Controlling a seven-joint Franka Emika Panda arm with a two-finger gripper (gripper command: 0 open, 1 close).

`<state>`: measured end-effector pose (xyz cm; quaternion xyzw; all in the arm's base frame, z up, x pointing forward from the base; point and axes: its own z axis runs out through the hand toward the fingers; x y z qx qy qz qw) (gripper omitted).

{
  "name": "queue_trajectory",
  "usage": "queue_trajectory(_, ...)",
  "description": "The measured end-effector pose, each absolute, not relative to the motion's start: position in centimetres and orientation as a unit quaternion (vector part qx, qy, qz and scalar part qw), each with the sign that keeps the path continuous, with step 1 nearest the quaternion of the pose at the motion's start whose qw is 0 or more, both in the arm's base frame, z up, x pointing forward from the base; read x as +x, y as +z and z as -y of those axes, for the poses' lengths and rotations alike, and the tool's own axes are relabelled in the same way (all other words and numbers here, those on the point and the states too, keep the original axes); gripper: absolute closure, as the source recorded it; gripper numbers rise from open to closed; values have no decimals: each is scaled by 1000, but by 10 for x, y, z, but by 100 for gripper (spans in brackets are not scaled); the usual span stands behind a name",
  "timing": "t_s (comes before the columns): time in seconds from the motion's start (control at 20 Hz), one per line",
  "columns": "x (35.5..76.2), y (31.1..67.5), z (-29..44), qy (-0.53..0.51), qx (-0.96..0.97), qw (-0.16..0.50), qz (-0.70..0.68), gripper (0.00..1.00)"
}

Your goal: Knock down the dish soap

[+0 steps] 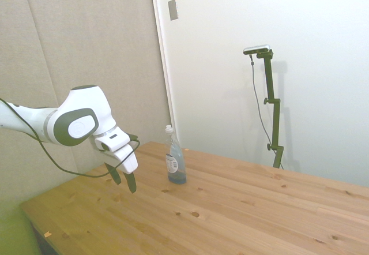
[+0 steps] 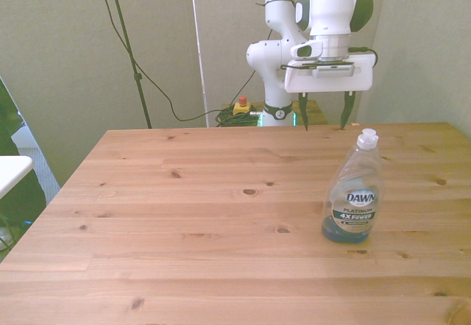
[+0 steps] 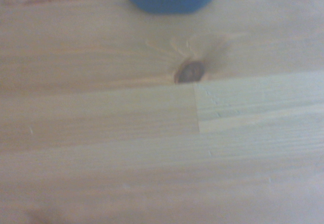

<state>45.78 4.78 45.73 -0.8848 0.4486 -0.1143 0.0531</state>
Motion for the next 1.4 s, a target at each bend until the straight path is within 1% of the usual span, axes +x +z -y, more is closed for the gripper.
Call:
queue_trajectory(0.25,508,455,-62,-154,-867,51,-471,100)
queue_trajectory(0.5,549,462,-63,-174,-854,50,-488,100)
queue_trajectory(0.65,563,461,-67,-182,-849,46,-493,100)
queue_trajectory(1.15,590,462,-71,-211,-835,34,-507,100)
queue_trajectory(1.4,619,460,-67,-243,-819,34,-519,100)
